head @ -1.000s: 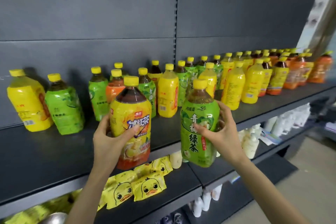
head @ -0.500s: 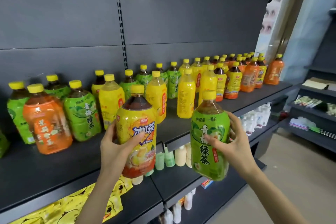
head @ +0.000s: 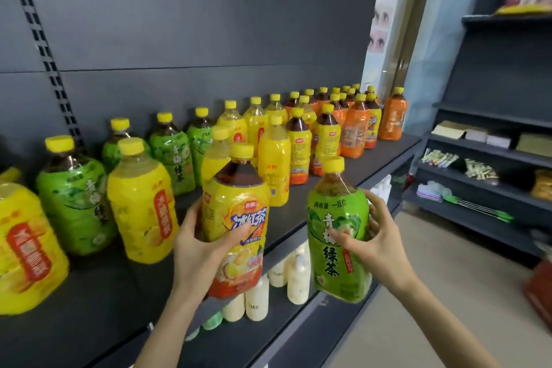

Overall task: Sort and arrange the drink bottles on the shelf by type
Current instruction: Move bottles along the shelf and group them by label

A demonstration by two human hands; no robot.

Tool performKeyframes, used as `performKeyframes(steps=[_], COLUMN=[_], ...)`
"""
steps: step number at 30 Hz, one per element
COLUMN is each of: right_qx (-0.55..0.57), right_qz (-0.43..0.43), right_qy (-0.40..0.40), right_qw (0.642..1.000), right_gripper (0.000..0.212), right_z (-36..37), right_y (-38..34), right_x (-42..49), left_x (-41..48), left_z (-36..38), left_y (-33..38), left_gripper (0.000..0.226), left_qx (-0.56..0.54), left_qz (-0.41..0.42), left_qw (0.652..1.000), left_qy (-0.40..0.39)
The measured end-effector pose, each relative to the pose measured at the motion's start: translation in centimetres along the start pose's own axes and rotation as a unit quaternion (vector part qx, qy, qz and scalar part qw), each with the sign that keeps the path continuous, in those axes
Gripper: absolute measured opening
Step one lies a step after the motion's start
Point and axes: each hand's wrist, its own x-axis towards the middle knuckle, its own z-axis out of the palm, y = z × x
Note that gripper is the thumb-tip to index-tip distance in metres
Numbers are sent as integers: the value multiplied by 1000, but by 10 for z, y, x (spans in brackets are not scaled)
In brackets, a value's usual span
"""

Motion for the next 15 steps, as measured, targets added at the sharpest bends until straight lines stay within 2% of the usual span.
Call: performKeyframes(steps=[7,15], right_qx=[-3,3], right_qz=[10,11], right_qy=[51,34], right_qw=[999,999], right_gripper=[74,71], right_z=[-48,-120], right_y=[32,75], right_x=[42,97], left_x=[40,62], left_z=[77,166], left_y=[-12,-32], left_gripper=[88,86], left_qx=[3,21], left_qz=[-4,-9], left_qw=[998,999], left_qy=[-63,-43])
